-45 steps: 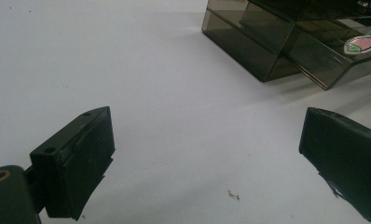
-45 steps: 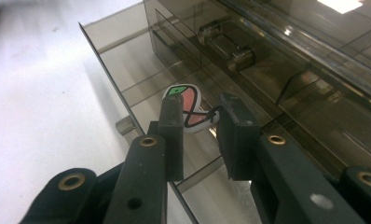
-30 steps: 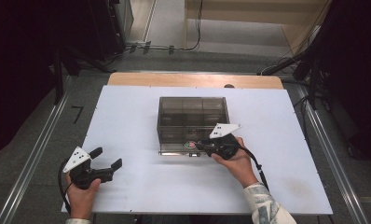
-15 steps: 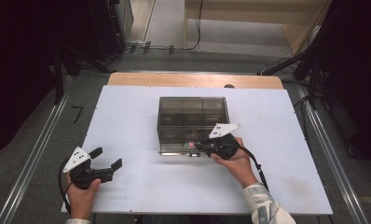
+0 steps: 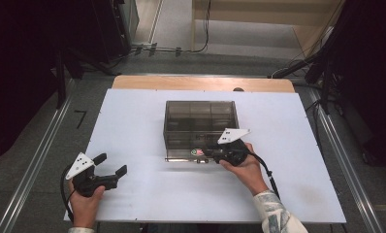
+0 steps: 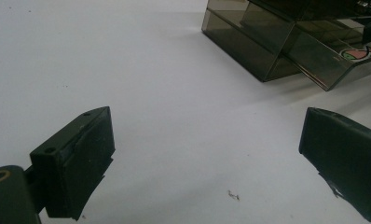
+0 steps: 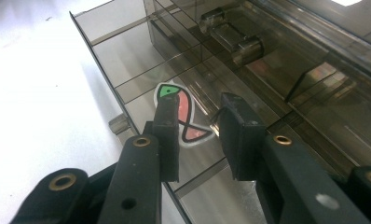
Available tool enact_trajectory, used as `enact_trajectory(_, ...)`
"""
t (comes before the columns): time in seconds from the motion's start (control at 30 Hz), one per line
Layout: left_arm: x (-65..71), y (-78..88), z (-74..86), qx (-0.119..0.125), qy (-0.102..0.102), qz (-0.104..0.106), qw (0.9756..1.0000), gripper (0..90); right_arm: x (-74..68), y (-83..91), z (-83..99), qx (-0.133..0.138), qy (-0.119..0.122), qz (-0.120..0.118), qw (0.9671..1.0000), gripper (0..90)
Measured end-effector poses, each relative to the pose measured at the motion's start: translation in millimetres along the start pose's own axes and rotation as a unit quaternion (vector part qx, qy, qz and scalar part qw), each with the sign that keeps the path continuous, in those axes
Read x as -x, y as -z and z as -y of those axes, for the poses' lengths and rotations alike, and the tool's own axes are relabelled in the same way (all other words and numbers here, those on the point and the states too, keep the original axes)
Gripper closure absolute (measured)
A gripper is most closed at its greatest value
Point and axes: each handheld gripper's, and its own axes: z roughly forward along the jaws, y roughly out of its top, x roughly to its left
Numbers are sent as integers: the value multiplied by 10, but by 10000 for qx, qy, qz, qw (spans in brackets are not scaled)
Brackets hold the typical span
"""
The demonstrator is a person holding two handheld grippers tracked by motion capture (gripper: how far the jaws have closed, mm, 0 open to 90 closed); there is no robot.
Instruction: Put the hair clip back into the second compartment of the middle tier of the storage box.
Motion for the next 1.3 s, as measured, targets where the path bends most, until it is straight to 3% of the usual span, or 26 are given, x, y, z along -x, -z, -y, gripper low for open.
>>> enact_trajectory(0.5, 0, 2, 0, -5, -8, 1, 10000, 38, -13, 159, 3, 377, 64, -59, 9992, 667)
enact_trajectory(1.17, 2, -1, -1, -20, -16, -11, 10000, 38, 18, 551, 356, 747, 82, 51, 9972, 504)
enact_trajectory(1.3, 1, 0, -1, -20, -15, -12, 10000, 38, 44, 611, 414, 782, 33, 142, 9968, 434)
